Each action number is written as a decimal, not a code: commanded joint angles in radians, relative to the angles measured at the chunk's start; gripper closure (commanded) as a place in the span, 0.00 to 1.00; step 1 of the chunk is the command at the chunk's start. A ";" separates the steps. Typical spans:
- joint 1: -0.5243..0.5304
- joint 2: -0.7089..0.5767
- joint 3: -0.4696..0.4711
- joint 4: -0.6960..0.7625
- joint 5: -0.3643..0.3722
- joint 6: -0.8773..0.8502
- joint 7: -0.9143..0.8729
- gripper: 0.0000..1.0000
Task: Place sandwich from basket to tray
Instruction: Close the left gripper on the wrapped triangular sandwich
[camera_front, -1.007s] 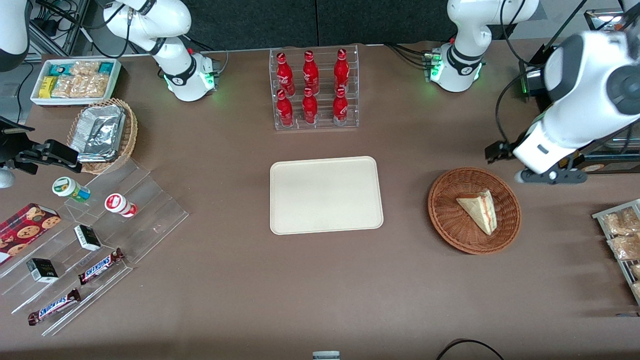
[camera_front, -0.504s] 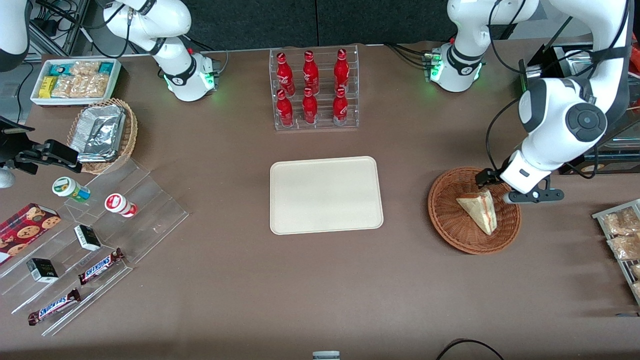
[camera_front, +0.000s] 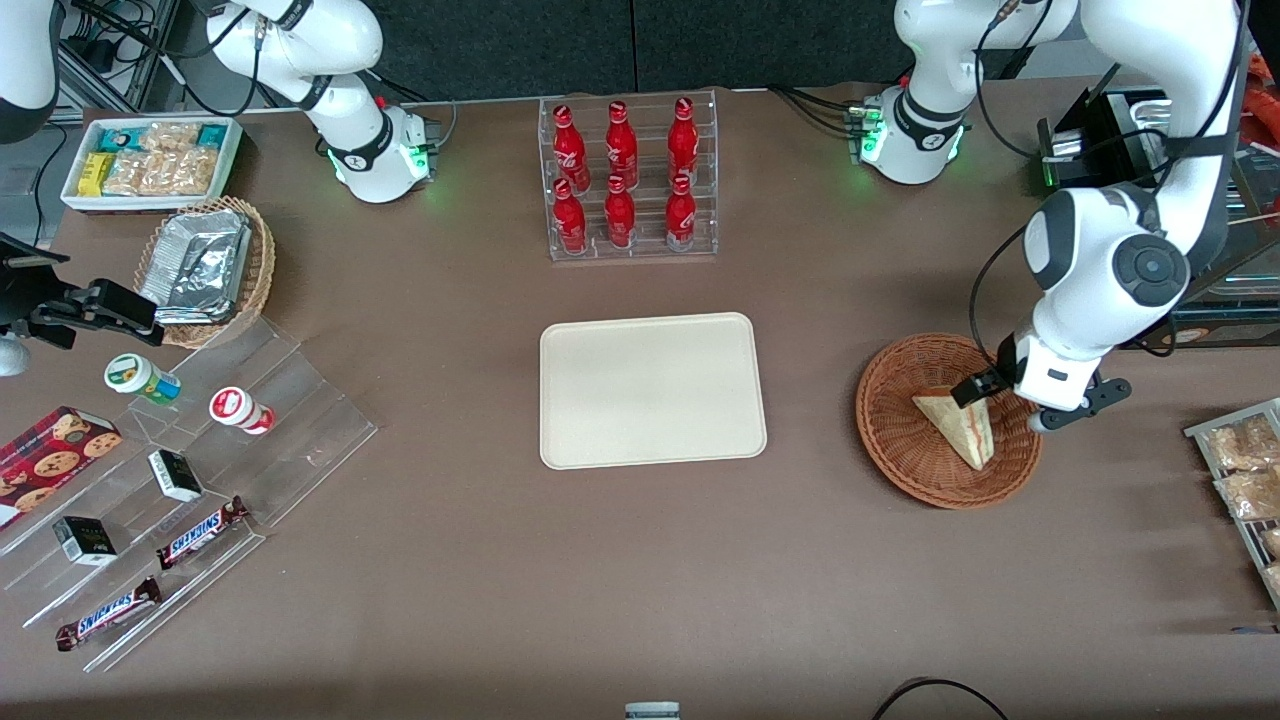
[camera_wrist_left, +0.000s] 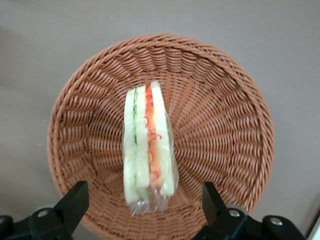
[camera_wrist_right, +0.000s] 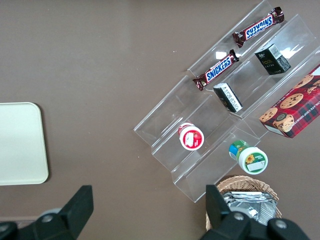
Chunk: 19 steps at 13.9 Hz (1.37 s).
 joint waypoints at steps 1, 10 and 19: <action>0.009 0.026 -0.009 -0.007 -0.003 0.052 -0.048 0.00; 0.015 0.111 -0.009 -0.017 -0.017 0.090 -0.096 0.40; 0.030 0.055 -0.012 0.096 0.003 -0.134 -0.075 1.00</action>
